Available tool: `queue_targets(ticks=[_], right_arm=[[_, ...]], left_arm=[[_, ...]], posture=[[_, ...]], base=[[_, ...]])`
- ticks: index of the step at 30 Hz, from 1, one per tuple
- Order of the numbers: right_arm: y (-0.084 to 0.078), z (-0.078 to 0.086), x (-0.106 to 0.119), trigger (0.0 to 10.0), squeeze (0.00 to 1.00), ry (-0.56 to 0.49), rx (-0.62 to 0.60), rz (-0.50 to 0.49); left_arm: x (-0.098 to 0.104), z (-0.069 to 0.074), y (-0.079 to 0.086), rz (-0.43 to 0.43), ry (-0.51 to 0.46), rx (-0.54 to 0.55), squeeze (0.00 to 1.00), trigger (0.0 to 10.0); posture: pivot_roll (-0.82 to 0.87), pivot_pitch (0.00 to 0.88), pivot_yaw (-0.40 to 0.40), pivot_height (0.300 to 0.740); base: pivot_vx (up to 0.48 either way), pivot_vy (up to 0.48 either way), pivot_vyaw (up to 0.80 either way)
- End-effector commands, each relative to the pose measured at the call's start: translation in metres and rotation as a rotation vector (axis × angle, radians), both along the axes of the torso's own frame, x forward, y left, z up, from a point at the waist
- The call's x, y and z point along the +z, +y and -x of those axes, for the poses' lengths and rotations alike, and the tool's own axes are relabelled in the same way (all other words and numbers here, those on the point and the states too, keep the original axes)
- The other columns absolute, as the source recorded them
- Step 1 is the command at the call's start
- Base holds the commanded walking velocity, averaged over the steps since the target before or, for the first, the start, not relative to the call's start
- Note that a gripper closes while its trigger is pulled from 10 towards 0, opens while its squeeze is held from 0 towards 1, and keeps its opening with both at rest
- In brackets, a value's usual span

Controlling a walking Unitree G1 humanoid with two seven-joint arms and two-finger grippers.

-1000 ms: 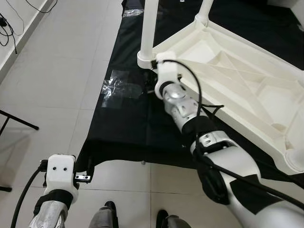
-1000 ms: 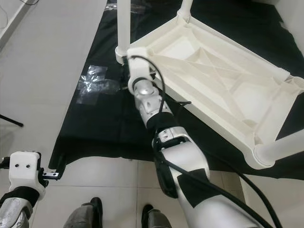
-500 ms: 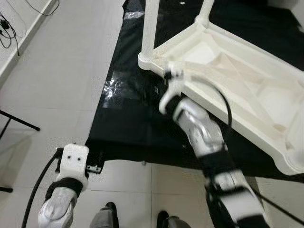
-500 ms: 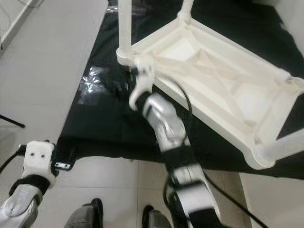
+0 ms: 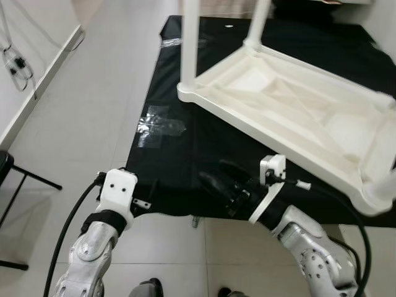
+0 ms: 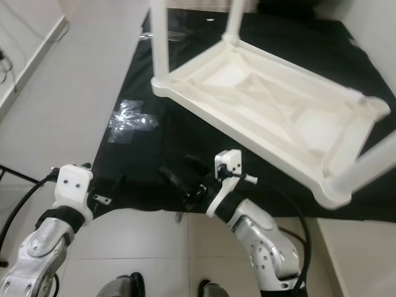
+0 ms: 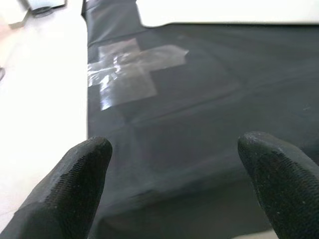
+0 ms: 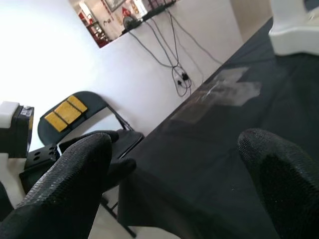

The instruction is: Building children table

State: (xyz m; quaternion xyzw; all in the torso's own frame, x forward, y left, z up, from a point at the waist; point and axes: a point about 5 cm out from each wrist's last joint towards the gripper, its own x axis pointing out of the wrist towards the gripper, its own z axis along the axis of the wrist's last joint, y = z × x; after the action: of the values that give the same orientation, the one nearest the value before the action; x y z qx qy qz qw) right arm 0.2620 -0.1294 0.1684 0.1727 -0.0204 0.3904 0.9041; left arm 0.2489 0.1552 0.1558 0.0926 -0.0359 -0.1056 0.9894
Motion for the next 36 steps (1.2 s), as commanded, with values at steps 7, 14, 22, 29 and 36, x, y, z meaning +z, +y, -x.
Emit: queue_targets(ticks=[7, 14, 22, 29, 36], right_arm=[[-0.013, 0.023, -0.011, 10.0, 0.00, 0.047, 0.118, 0.033], [-0.034, 0.051, -0.018, 10.0, 0.00, 0.080, 0.277, 0.225], [-0.072, 0.073, -0.019, 10.0, 0.00, 0.183, 0.403, 0.510], [-0.115, 0.061, -0.026, 10.0, 0.00, 0.278, 0.285, 0.943], [-0.109, 0.015, -0.011, 10.0, 0.00, 0.091, 0.005, 1.002]], left_arm=[[-0.014, 0.001, -0.005, -0.003, 0.056, -0.087, 0.00, 10.0], [-0.020, 0.004, -0.007, 0.020, 0.088, -0.146, 0.00, 10.0], [-0.026, 0.007, -0.009, 0.024, 0.116, -0.178, 0.00, 10.0], [-0.025, 0.012, -0.021, 0.034, 0.129, -0.304, 0.00, 10.0], [-0.023, 0.013, -0.024, 0.028, 0.117, -0.325, 0.00, 10.0]], posture=[[0.07, 0.081, 0.017, 0.740], [0.07, 0.078, 0.021, 0.740], [0.06, 0.089, 0.020, 0.740], [0.06, 0.097, 0.010, 0.740], [0.06, 0.106, 0.004, 0.740]], base=[[0.000, -0.480, 0.00], [0.000, -0.480, 0.00], [0.000, -0.480, 0.00], [0.000, -0.312, 0.00], [0.000, 0.000, 0.00]])
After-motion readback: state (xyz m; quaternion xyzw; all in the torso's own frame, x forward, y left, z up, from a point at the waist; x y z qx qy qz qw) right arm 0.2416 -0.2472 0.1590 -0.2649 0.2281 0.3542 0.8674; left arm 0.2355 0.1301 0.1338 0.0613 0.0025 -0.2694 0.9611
